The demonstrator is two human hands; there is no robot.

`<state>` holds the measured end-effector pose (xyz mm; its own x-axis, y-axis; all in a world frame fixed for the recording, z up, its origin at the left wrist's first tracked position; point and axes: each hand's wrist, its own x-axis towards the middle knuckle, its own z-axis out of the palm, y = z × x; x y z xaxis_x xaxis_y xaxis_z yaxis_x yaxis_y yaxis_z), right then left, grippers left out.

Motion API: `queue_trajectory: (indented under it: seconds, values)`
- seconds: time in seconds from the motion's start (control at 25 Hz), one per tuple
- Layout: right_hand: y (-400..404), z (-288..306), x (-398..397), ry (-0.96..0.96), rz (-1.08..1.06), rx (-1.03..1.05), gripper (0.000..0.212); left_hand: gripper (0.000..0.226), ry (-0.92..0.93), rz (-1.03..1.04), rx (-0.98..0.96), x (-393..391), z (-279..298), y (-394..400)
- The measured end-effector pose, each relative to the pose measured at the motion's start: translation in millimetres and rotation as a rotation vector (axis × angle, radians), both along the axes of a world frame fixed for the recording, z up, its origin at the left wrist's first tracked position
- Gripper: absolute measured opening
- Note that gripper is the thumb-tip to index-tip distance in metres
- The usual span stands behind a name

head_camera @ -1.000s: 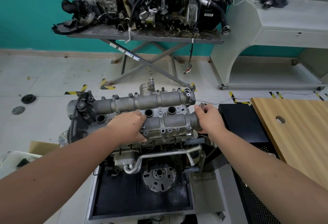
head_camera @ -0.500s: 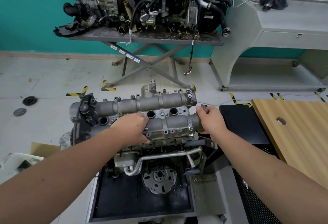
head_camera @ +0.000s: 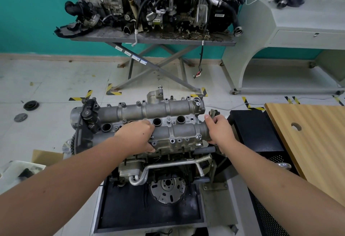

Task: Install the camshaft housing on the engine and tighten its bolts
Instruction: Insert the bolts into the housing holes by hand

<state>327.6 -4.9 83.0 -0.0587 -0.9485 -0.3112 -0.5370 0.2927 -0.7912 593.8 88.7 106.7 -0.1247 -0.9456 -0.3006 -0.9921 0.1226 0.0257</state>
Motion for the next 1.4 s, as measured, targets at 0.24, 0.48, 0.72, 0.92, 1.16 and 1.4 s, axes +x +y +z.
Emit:
queue_trajectory:
  seconds: [0.24,0.48,0.72,0.92,1.16,1.4]
  values:
    - [5,17,-3,0.316,0.267,-0.288,0.041,0.051,-0.038,0.006,0.015,-3,3,-2]
    - [29,33,-10,0.62,0.968,-0.355,0.028,0.044,-0.047,-0.018,-0.008,-4,1,1]
    - [24,45,8,1.031,0.945,-0.351,0.046,0.047,-0.044,0.009,-0.026,-5,0,3]
    - [30,55,5,0.992,0.94,-0.259,0.052,0.041,-0.054,0.035,-0.036,-5,-3,6]
    - [31,67,16,1.103,1.013,-0.24,0.025,0.04,-0.047,0.051,-0.041,-5,-4,6]
    - [26,73,20,0.995,1.033,-0.212,0.039,0.045,-0.035,0.051,-0.024,-4,-4,7]
